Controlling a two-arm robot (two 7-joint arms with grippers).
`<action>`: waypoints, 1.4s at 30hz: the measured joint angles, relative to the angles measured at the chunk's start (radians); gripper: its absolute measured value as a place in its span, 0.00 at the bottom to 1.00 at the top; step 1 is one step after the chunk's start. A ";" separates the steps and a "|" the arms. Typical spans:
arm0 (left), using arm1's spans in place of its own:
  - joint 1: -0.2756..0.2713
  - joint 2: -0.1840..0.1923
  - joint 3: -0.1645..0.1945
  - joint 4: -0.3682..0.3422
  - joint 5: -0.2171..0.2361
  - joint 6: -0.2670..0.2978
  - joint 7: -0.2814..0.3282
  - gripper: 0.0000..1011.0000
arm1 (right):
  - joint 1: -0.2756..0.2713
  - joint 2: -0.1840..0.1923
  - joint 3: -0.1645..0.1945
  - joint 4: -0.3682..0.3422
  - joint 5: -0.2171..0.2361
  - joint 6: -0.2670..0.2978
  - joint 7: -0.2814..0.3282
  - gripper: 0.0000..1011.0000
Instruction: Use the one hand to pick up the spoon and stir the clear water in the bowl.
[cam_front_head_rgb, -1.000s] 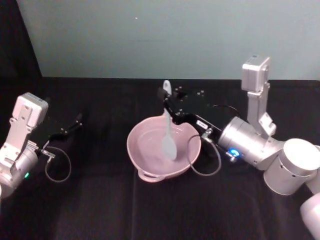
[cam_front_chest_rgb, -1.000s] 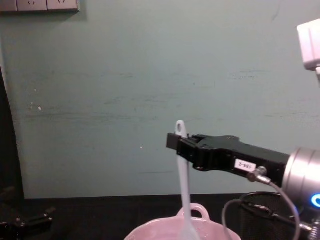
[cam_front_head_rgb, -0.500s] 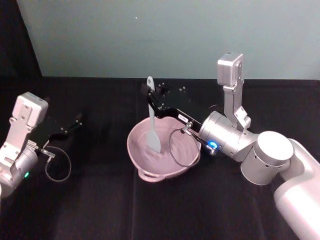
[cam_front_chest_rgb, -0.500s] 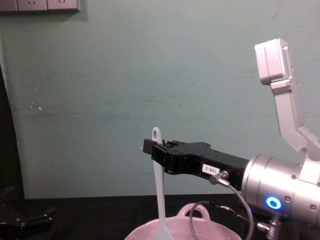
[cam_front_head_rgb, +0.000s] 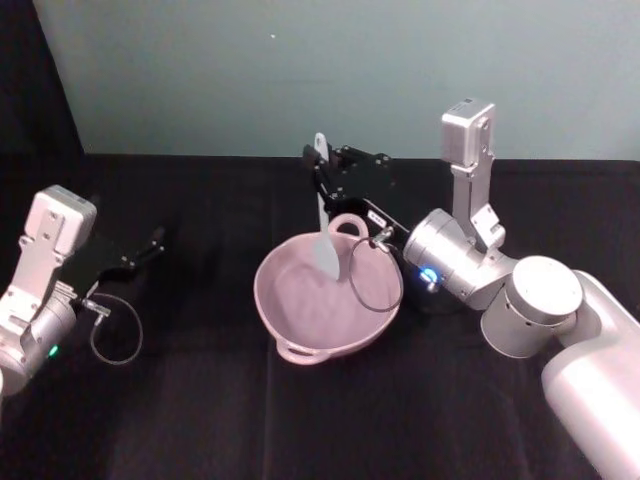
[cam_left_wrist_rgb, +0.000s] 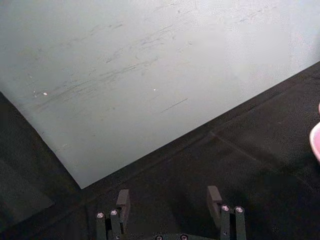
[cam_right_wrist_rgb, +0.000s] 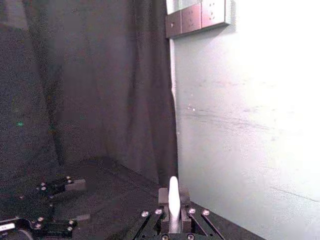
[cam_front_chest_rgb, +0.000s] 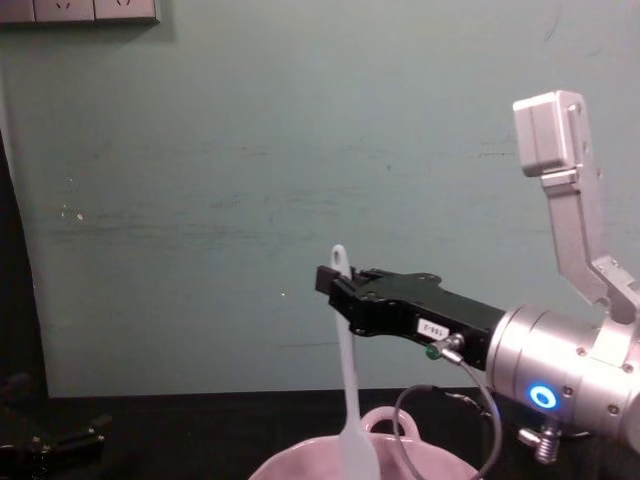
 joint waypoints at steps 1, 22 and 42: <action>0.000 0.000 0.000 0.000 0.000 0.000 0.000 1.00 | -0.002 0.002 0.002 -0.002 -0.002 -0.002 -0.001 0.13; 0.000 0.000 0.000 0.000 0.000 0.000 0.000 1.00 | -0.146 0.173 0.076 -0.278 0.014 0.083 0.036 0.13; 0.000 0.000 0.000 0.000 0.000 0.000 0.000 1.00 | -0.144 0.356 0.069 -0.408 0.064 0.228 0.127 0.13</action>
